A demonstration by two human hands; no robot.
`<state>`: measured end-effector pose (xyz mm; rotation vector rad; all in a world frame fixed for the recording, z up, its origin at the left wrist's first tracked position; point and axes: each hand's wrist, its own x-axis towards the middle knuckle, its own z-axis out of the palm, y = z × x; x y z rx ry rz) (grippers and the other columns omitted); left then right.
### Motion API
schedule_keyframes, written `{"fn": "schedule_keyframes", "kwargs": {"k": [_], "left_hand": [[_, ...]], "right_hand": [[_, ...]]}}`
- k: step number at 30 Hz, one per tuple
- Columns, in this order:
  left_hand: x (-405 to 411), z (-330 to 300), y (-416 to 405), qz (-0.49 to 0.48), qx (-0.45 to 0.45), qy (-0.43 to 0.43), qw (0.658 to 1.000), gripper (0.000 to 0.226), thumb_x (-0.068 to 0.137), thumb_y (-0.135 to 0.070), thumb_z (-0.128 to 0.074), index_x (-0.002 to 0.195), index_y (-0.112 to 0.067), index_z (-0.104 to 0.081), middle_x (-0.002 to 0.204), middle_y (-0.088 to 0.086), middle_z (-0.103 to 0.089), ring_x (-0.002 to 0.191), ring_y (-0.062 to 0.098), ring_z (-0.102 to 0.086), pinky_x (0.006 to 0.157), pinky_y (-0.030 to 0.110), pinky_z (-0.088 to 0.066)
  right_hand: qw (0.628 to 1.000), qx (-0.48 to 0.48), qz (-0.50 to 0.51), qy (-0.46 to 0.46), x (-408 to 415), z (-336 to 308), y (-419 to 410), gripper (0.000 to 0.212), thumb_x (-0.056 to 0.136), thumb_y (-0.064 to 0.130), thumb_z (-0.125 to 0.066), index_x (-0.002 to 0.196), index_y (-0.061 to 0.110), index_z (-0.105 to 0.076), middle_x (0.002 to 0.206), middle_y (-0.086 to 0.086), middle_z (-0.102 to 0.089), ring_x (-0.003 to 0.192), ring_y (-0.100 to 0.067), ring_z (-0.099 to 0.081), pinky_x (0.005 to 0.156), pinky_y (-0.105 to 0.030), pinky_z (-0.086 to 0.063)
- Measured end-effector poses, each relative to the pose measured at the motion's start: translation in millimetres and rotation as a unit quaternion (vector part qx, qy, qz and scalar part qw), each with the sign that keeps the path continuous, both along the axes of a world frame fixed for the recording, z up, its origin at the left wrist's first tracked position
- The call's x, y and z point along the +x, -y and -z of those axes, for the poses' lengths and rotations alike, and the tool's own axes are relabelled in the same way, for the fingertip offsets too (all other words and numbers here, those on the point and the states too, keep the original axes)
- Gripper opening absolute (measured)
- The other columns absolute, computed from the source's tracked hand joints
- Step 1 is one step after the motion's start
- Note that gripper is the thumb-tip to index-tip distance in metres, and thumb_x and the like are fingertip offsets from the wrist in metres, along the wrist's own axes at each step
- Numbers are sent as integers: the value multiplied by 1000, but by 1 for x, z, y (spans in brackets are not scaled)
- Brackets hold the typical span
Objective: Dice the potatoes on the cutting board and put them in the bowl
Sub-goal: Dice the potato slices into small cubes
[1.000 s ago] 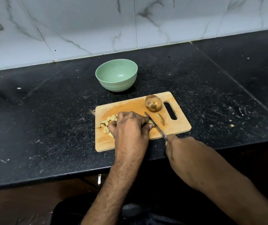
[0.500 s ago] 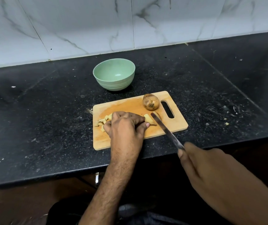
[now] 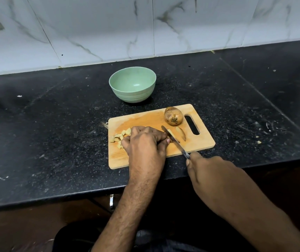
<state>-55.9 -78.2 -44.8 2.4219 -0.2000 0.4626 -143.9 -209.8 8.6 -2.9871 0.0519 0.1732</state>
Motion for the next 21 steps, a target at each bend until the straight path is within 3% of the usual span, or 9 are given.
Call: {"fn": "schedule_keyframes", "kwargs": {"k": [7, 10, 14, 18, 21], "left_hand": [[1, 0, -1, 2, 10, -1, 1000, 6, 85, -36, -77, 90, -32, -78, 91, -19, -66, 101, 2, -35, 83, 28, -11], [1, 1, -1, 2, 12, -5, 1000, 7, 86, -37, -75, 91, -32, -78, 91, -22, -63, 101, 0, -32, 83, 27, -10], [1, 0, -1, 2, 5, -8, 1000, 9, 86, -37, -75, 93, -32, -78, 94, -21, -65, 103, 1, -34, 84, 28, -11], [1, 1, -1, -4, -4, -9, 1000, 8, 85, -36, -76, 92, -32, -77, 95, -23, -64, 106, 4, -38, 85, 29, -11], [-1, 0, -1, -5, -14, -6, 1000, 8, 85, -34, -77, 92, -32, -77, 91, -25, -61, 104, 4, -38, 86, 30, -13]], "right_hand": [[999, -28, -12, -16, 17, 3, -10, 12, 106, 22, -31, 110, 21, -42, 72, 6, -32, 75, -23, -44, 65, -35, -35], [999, -7, -26, -38, 10, 1, 1, 13, 106, 26, -31, 111, 22, -43, 73, 7, -37, 74, -22, -48, 65, -35, -38], [996, 20, -23, -88, -18, -7, 15, 20, 108, 41, -21, 94, 32, -34, 79, 6, -50, 67, -11, -52, 66, -35, -47], [991, 33, -8, -129, -36, -12, 18, 23, 107, 46, -16, 93, 34, -30, 79, 5, -52, 63, -9, -51, 58, -23, -41], [992, 37, 3, -119, -41, -14, 22, 23, 105, 50, -16, 93, 37, -30, 80, 7, -53, 68, -8, -53, 67, -26, -47]]}}
